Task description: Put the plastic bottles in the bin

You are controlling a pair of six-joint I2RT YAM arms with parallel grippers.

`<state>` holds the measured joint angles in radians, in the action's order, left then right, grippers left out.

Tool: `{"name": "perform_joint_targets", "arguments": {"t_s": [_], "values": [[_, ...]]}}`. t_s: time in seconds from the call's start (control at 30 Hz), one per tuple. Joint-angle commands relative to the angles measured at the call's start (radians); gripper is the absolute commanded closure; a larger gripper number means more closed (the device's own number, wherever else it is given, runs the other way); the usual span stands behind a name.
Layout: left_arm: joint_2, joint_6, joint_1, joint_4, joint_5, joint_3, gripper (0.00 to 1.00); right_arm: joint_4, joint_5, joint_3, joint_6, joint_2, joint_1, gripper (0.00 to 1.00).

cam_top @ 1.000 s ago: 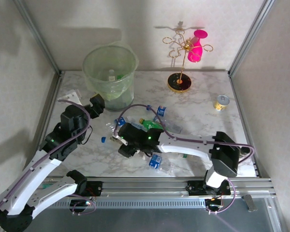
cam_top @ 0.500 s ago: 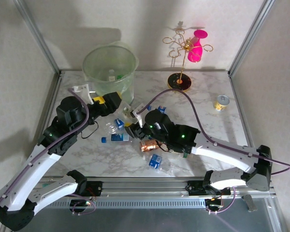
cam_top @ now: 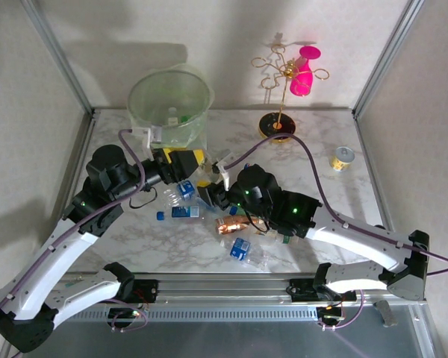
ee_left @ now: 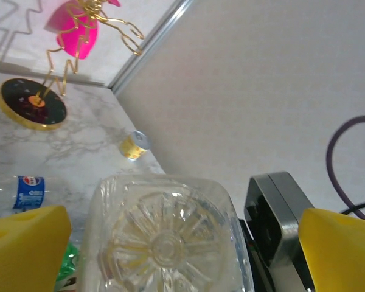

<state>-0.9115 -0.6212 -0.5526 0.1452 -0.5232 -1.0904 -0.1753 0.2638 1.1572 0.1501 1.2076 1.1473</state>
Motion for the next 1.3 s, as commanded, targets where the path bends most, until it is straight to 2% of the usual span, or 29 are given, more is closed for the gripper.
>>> {"name": "perform_joint_targets", "arguments": {"t_s": [0.0,0.17,0.43,0.6,0.77,0.9,1.1,1.27], "values": [[-0.001,0.018,-0.022,-0.042,-0.065,0.0,0.06,0.049,-0.015,-0.004,0.02,-0.031,-0.015,0.52],[-0.014,0.037,-0.055,-0.023,-0.014,0.006,0.12,0.043,-0.031,0.015,0.022,-0.022,-0.021,0.52],[-0.052,0.098,-0.13,0.037,0.119,-0.026,0.32,0.031,-0.056,0.038,0.028,0.003,-0.022,0.51],[-0.075,0.152,-0.186,0.079,0.208,-0.041,0.3,0.025,-0.064,0.047,0.028,0.002,-0.022,0.5],[-0.092,0.183,-0.197,0.097,0.262,-0.082,0.4,0.021,-0.053,0.046,0.032,0.004,-0.025,0.48],[-0.095,0.193,-0.198,0.096,0.274,-0.113,0.43,0.018,-0.029,0.044,0.035,0.0,-0.029,0.43],[-0.124,0.208,-0.193,0.126,0.338,-0.145,0.43,-0.003,0.037,0.037,0.035,-0.019,-0.028,0.19],[-0.181,0.184,-0.128,0.161,0.389,-0.207,0.44,-0.006,0.086,0.008,0.027,-0.069,-0.028,0.14]]}}
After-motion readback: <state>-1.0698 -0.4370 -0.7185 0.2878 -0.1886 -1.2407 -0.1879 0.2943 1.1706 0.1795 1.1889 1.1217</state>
